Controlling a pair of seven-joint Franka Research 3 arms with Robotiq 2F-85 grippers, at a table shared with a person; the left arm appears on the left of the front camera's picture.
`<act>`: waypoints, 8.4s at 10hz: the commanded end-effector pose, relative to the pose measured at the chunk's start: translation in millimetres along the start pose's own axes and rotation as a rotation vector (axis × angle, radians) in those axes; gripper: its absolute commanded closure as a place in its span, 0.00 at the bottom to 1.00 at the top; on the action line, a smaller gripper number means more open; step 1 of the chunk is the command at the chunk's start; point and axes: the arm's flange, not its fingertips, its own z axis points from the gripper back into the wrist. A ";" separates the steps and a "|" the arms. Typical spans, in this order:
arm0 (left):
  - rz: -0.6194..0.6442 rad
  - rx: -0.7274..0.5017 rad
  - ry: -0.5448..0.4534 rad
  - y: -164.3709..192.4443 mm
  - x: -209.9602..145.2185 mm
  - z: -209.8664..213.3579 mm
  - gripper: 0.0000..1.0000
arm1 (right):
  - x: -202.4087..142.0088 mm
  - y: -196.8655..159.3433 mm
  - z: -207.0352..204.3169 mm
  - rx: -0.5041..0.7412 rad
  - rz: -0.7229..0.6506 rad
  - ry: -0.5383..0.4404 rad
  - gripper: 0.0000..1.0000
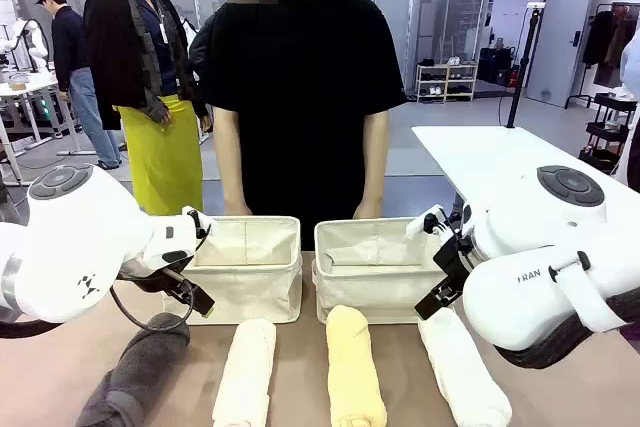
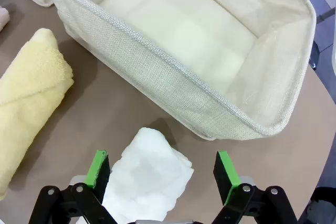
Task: Divide the towels into two baskets.
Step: Pick up one hotel-folded towel and place it in the Fabric basket indicated by the person.
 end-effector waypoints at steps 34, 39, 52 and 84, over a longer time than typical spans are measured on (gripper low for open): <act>0.732 -0.855 -0.625 206.4 -244.4 208.6 0.00 | -239.2 -242.4 203.8 0.768 -0.987 -0.585 0.00; 0.905 -0.792 -0.699 212.1 -290.6 214.8 0.00 | -318.4 -277.6 227.9 0.696 -1.125 -0.737 0.00; 0.875 -0.814 -0.658 233.5 -297.3 225.6 0.00 | -307.1 -269.9 236.9 0.740 -1.108 -0.690 0.00; 0.875 -0.814 -0.658 233.5 -297.3 225.6 0.00 | -90.8 5.1 4.1 0.041 -0.489 0.259 0.00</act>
